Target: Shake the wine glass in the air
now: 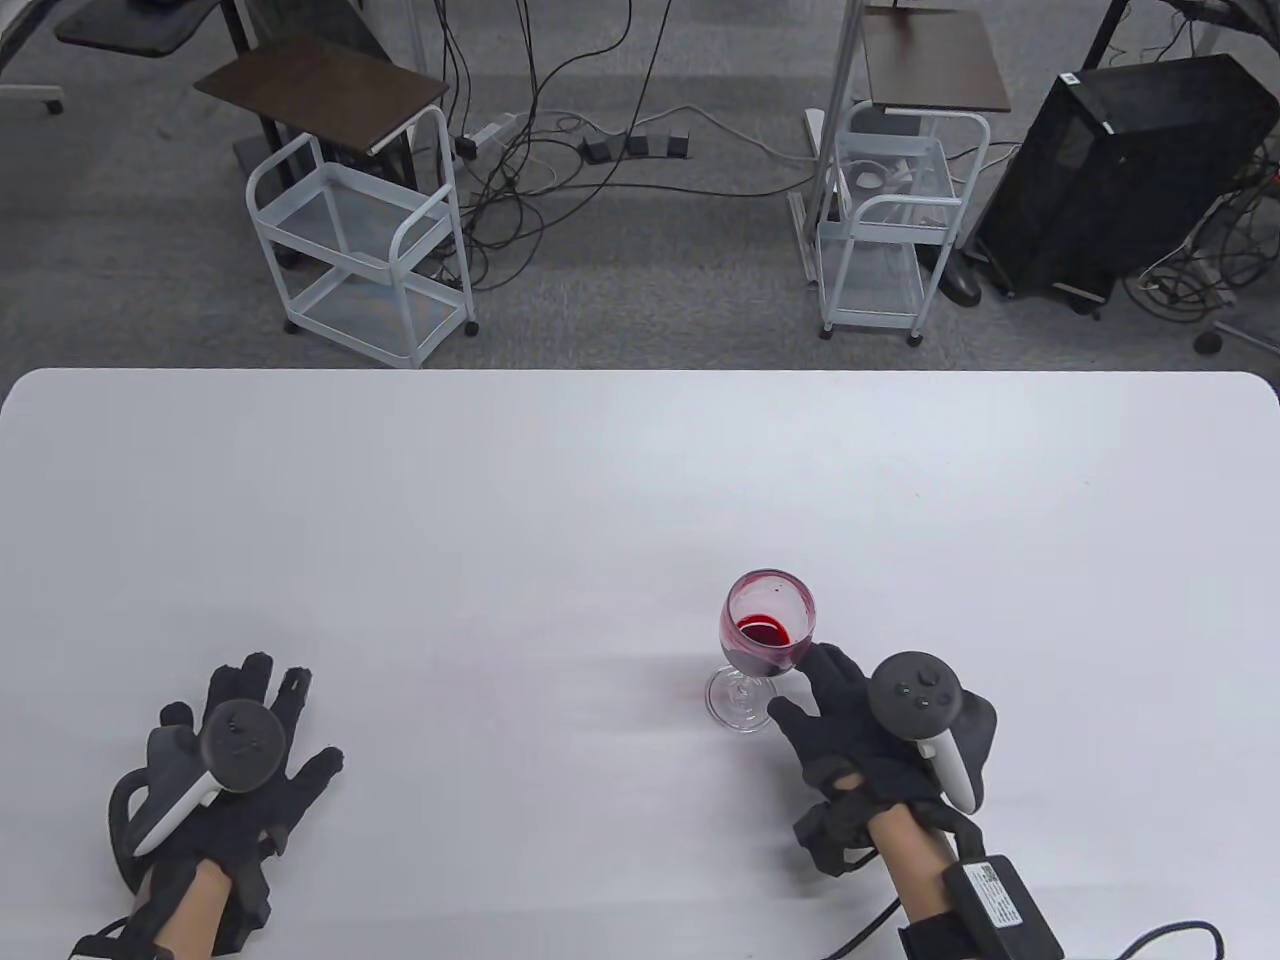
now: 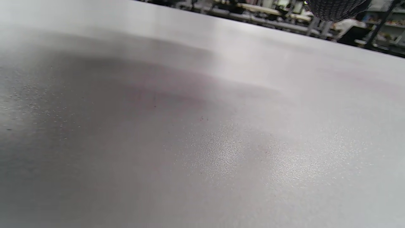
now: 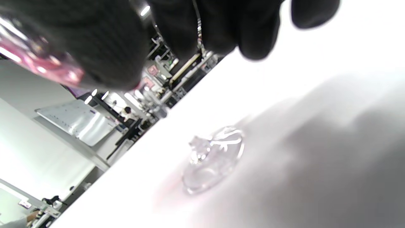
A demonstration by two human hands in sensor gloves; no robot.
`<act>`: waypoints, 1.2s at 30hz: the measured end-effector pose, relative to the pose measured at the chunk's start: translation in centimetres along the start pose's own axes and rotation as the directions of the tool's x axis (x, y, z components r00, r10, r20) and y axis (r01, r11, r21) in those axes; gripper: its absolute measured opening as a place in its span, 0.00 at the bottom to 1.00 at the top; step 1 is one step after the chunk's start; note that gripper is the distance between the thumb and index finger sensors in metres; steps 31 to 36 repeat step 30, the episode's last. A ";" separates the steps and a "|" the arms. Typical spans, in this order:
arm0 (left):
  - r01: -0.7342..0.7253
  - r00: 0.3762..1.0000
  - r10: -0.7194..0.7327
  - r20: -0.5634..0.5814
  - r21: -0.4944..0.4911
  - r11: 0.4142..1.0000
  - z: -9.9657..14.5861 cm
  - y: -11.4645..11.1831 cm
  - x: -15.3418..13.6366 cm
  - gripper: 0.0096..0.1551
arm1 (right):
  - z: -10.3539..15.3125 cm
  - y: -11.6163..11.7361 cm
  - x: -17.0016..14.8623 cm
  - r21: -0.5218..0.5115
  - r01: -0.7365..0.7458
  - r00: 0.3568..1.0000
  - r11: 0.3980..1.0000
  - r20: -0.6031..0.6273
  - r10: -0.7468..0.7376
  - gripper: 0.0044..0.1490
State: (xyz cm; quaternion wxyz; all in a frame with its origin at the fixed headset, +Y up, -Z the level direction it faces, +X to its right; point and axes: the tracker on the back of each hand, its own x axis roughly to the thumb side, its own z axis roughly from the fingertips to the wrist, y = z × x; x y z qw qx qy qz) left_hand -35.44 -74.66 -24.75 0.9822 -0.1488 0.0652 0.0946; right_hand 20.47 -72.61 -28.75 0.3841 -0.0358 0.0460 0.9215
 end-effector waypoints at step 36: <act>0.012 1.000 -0.012 -0.010 0.022 1.000 0.1 -0.2 0.0 0.52 | 3.9 -0.4 -2.1 -0.098 -0.224 0.973 0.970 -0.073 0.218 0.45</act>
